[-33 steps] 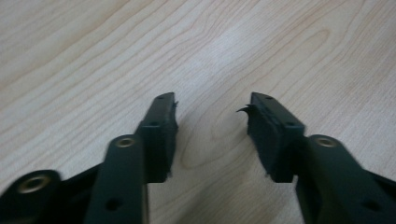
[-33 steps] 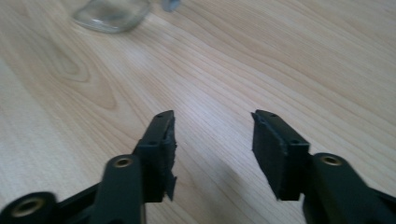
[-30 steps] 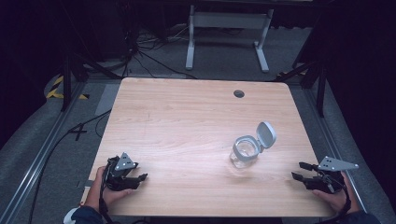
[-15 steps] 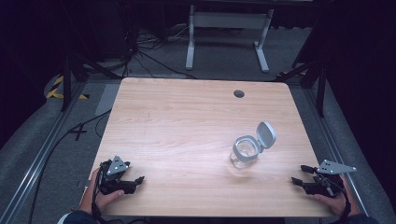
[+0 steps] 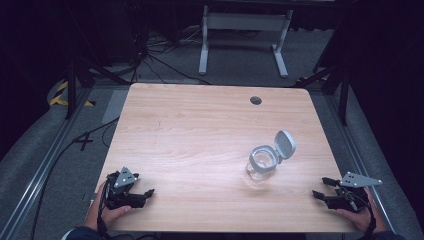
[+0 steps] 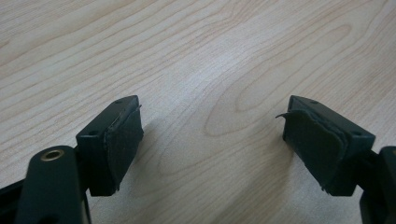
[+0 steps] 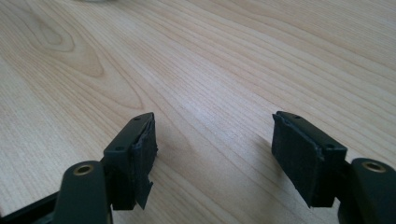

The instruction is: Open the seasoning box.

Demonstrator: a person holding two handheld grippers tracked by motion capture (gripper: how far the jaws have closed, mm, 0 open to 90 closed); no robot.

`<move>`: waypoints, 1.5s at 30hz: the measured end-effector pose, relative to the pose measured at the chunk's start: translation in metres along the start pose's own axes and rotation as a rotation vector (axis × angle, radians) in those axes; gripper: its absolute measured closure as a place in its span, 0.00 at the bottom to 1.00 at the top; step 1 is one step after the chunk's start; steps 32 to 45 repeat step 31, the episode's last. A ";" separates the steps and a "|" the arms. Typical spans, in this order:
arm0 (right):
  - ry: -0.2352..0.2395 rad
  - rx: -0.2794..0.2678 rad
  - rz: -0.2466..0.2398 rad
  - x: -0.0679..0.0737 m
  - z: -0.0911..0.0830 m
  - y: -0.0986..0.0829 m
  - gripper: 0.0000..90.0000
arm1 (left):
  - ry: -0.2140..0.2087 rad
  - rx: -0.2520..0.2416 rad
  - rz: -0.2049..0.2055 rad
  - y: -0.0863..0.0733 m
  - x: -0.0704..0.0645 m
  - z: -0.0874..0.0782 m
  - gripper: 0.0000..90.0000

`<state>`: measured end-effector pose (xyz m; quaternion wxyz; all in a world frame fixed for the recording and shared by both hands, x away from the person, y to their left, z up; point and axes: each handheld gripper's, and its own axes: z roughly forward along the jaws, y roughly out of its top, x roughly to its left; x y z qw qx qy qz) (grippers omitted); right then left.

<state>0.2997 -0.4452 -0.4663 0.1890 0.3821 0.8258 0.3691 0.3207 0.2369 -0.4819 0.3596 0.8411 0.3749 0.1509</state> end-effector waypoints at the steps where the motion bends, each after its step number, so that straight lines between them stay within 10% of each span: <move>1: 0.000 0.000 -0.001 0.000 0.000 0.000 0.34 | 0.002 0.001 0.000 0.000 0.000 0.000 0.21; 45: 0.001 0.002 0.001 -0.001 0.001 0.001 0.34 | 0.018 0.015 -0.022 0.002 0.001 0.003 0.13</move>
